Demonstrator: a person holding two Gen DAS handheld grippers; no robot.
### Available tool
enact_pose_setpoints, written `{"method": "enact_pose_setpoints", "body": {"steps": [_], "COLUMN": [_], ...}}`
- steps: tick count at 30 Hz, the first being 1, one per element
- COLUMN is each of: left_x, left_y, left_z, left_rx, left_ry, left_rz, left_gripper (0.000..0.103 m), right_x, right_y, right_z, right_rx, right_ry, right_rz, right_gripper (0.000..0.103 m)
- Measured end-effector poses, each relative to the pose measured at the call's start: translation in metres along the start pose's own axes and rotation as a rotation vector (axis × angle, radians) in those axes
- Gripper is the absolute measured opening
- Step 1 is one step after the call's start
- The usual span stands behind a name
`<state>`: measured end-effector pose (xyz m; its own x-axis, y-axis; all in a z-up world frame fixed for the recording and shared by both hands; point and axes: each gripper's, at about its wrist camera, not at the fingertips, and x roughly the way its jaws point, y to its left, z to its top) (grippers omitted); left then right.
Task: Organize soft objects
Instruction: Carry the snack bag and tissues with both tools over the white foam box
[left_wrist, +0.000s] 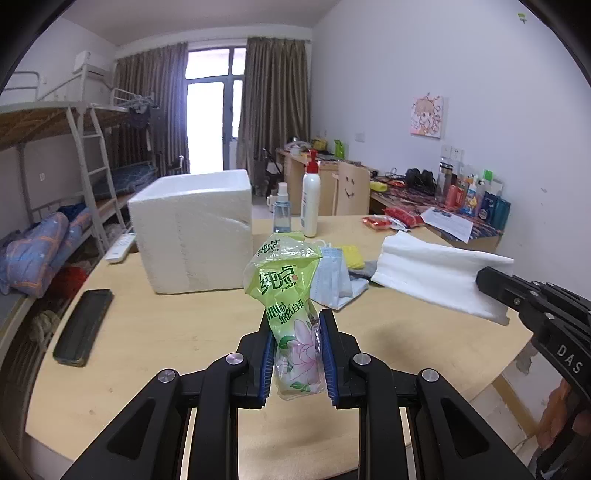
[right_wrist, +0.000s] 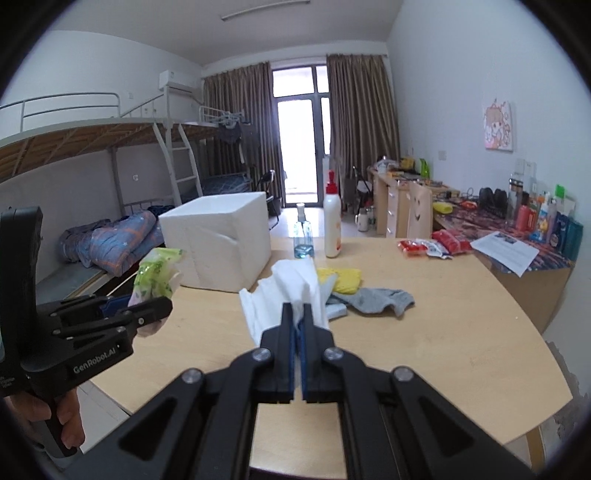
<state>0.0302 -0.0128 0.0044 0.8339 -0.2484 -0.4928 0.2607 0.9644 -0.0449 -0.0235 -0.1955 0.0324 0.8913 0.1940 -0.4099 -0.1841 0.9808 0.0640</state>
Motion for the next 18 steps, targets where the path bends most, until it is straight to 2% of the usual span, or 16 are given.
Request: {"method": "enact_pose_setpoints", "body": {"steps": [10,18], "left_x": [-0.02,-0.037], "left_y": [0.0,0.033], "left_z": [0.003,0.006], "left_rx": [0.007,-0.04], "left_ry": [-0.052,-0.091], "left_rz": [0.028,0.129], "left_gripper": [0.024,0.024], "right_x": [-0.011,0.002], "right_y": [0.004,0.026], "right_z": [0.001,0.006], "right_rx": [-0.013,-0.048], "right_ry": [-0.048,-0.055], "right_rz": [0.019,0.091], "right_gripper": [0.004,0.004]}}
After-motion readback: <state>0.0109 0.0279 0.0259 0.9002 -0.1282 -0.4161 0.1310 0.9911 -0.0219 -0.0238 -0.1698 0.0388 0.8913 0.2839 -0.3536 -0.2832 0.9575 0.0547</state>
